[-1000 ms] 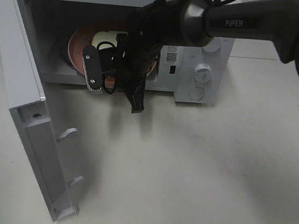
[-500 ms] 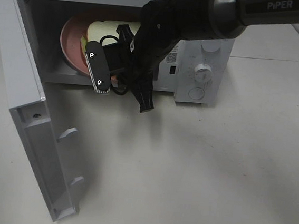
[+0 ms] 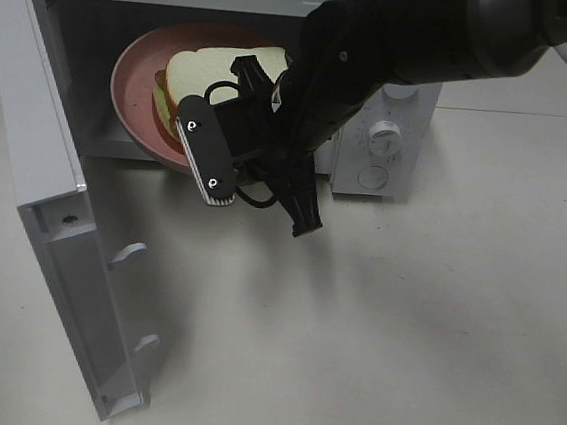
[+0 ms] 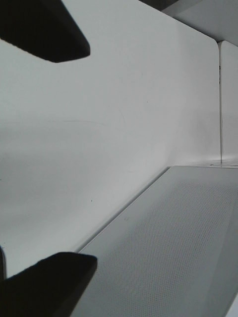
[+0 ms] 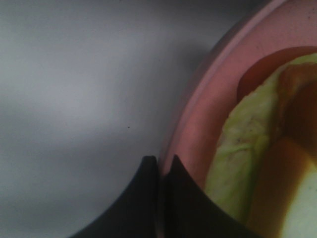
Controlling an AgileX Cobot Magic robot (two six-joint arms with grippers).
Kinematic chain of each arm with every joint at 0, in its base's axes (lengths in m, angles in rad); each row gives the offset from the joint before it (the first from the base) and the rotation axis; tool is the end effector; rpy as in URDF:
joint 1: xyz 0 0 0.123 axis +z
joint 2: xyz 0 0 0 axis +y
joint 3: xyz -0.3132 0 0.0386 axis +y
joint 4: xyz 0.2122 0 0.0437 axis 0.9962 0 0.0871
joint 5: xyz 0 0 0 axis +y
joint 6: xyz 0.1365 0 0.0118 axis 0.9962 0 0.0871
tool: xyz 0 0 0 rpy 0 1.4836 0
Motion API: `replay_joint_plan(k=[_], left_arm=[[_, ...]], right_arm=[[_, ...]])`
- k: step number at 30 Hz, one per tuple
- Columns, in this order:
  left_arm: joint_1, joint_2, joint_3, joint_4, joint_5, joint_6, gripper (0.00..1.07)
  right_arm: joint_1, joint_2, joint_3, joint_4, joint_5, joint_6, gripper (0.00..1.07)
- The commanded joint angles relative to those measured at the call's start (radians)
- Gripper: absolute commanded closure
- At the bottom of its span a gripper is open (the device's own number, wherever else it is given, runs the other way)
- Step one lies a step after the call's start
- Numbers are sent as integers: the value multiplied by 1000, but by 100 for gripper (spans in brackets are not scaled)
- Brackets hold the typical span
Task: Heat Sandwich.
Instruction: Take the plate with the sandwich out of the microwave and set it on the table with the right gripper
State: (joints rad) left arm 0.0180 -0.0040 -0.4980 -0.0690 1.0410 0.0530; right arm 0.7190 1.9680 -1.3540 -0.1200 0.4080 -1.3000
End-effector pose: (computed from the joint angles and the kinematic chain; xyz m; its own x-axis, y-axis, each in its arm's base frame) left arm -0.0252 -0.0086 0.2411 -0.4349 0.0102 -0.9004 0.0434 0.9990 -0.0096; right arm 0.3330 0.2828 0.2004 0.5318 -0.8449 -0.0576 -0.6982 -0.3989 -0.5945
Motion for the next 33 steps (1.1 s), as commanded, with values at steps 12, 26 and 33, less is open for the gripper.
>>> replay_joint_plan(k=[12, 26, 33], left_arm=[[-6, -21, 4, 0, -4, -4, 7], [-6, -21, 4, 0, -4, -4, 7], [-6, -21, 4, 0, -4, -4, 7]], right_arm=[[8, -186, 233, 0, -124, -5, 107], [8, -338, 392, 1, 9, -3, 107], [8, -443, 484, 26, 67, 1, 107]])
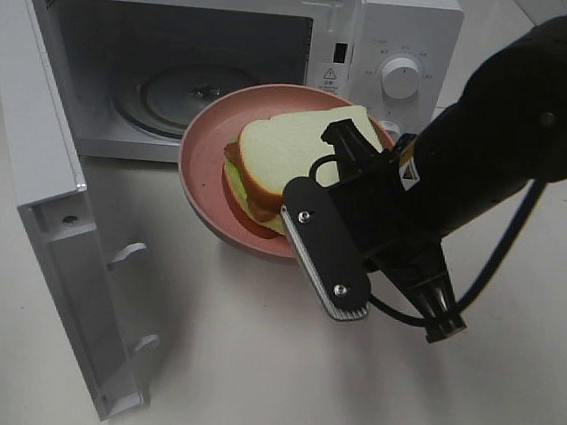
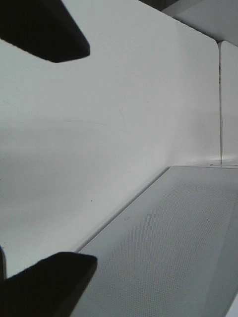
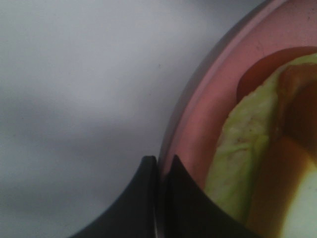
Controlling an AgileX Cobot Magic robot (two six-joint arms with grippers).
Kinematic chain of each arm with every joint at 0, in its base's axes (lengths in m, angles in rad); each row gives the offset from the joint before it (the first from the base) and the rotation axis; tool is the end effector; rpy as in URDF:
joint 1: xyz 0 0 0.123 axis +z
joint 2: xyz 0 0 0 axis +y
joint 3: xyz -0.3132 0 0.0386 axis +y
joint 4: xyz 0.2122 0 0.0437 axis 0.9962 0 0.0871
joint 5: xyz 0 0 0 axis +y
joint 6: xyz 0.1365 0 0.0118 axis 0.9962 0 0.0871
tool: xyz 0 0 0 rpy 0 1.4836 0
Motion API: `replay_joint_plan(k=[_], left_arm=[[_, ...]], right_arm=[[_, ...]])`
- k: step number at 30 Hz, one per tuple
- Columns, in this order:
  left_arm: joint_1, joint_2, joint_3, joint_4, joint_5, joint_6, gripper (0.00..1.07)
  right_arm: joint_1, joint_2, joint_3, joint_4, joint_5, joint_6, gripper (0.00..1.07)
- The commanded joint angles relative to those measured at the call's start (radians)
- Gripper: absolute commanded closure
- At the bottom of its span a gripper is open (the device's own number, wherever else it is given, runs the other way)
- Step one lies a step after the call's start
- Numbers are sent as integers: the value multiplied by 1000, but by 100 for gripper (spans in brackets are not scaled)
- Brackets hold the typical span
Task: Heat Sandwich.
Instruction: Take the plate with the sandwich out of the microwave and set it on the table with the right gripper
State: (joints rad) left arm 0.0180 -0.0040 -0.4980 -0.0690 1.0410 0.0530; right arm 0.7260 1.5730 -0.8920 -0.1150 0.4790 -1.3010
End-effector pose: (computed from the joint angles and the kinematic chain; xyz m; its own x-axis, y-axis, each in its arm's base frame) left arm -0.0252 -0.0086 0.2411 -0.4349 0.0102 -0.9004 0.0434 0.9990 -0.0096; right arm 0.2271 0.1919 0.2164 0.5255 -0.8501 -0.0343 -0.7543 -0.4468 -0.4811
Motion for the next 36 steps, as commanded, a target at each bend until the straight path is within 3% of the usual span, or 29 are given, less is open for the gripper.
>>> replay_joint_plan(k=[1, 15, 26, 36], left_arm=[[-6, -21, 4, 0, -4, -4, 7], [-6, -21, 4, 0, -4, -4, 7], [-6, -21, 4, 0, -4, -4, 7], [-6, -21, 4, 0, -4, -4, 7]], right_arm=[[1, -48, 22, 21, -4, 2, 107], [1, -297, 210, 48, 119, 44, 107], [1, -463, 282, 46, 219, 135, 107], [1, -571, 311, -45, 278, 490, 107]])
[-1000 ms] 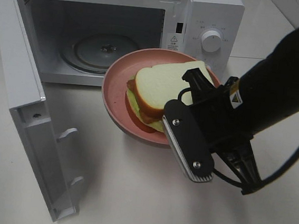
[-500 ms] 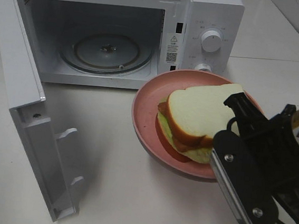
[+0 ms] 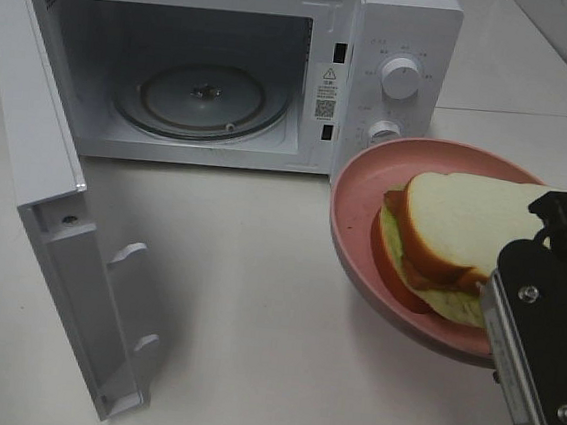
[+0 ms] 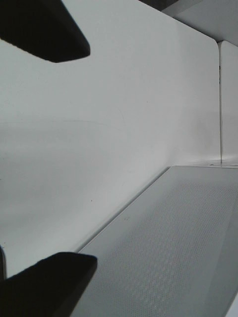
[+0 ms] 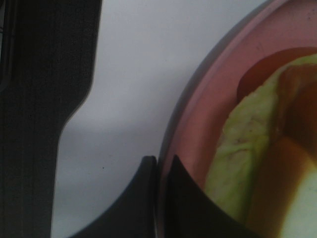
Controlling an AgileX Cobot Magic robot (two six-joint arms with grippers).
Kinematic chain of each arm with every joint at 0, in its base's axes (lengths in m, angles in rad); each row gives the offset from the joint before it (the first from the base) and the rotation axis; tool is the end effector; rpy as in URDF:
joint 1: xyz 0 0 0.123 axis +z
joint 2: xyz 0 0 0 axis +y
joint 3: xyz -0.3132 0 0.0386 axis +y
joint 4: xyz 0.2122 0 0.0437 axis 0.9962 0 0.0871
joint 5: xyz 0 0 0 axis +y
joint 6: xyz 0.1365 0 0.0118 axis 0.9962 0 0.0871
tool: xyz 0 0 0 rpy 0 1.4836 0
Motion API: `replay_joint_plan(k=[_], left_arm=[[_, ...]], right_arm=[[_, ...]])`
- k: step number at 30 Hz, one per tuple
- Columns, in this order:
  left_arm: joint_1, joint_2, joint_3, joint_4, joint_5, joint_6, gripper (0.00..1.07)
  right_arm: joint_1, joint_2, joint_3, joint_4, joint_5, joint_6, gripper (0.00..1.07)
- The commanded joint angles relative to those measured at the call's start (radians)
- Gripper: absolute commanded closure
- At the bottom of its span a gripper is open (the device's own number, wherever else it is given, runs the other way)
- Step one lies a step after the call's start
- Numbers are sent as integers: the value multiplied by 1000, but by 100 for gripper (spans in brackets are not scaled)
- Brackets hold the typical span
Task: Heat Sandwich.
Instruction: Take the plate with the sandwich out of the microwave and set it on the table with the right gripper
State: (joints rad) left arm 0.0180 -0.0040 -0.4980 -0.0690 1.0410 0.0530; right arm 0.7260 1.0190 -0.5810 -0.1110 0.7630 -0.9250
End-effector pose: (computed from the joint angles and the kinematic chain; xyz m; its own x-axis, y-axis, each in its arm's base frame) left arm -0.0252 -0.0086 0.2411 -0.4349 0.0102 -0.9004 0.0434 0.9990 -0.0096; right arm 0.1116 0.0850 0.2371 0.1784 -0.9674 -0.1800 -0.9068 -0.0907 -0.4117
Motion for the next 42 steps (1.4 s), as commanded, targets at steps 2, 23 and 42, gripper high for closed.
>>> replay_joint_plan(k=[2, 23, 42], left_arm=[[-6, -21, 4, 0, -4, -4, 7], [-6, -21, 4, 0, -4, -4, 7], [-6, -21, 4, 0, -4, -4, 7]], right_arm=[[1, -17, 0, -79, 4, 198, 107], [1, -17, 0, -245, 114, 876, 107], [-129, 103, -29, -303, 106, 1038, 107]])
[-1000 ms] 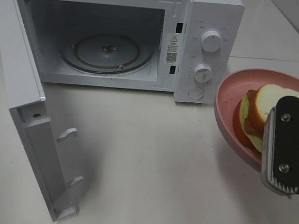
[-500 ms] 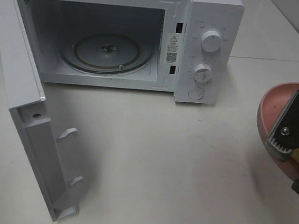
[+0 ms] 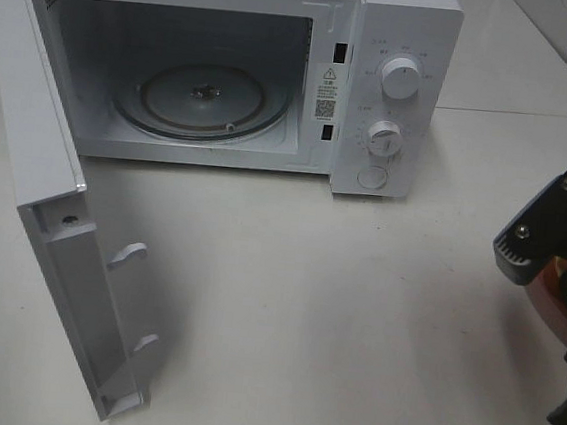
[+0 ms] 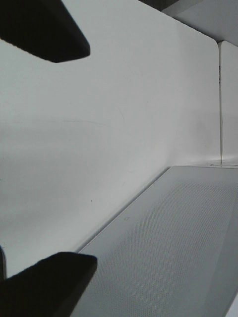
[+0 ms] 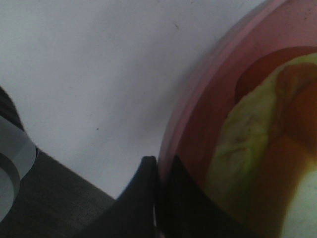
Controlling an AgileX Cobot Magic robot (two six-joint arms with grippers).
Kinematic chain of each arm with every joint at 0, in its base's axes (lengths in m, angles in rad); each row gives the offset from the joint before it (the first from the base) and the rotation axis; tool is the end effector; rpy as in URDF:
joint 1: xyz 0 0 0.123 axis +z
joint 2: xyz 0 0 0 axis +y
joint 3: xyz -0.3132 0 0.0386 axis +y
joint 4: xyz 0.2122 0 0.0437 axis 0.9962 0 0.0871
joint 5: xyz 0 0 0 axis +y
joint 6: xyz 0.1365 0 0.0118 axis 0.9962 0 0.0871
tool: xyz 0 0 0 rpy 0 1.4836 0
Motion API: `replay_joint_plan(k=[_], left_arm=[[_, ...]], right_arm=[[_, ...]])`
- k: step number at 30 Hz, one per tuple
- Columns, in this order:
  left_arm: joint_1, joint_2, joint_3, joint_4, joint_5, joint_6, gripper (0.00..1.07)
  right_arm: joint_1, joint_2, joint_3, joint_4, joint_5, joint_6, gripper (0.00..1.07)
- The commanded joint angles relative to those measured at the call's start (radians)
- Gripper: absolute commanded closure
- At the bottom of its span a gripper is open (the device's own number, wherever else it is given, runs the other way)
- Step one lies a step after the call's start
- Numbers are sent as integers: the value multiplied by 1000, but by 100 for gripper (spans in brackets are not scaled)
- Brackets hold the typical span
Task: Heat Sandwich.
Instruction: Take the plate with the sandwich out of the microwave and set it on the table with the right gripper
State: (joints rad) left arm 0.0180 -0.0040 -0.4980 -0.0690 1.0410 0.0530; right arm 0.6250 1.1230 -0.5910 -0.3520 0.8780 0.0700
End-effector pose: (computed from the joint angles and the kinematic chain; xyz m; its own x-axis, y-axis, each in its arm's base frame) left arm -0.0252 -0.0086 0.2411 -0.4349 0.0102 -0.9004 0.0434 0.9990 -0.0096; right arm 0.1352 0.0527 0.2250 -0.6889 -0.6869 -0.2314 -0.6229 0.7243 -0.2958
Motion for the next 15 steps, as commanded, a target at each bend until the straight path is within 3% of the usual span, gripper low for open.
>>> replay_joint_plan(k=[1, 15], left_arm=[[-6, -21, 4, 0, -4, -4, 7], [-6, -21, 4, 0, -4, -4, 7]], right_arm=[[-43, 4, -21, -65, -9, 49, 107], [-212, 146, -40, -83, -73, 114, 107]])
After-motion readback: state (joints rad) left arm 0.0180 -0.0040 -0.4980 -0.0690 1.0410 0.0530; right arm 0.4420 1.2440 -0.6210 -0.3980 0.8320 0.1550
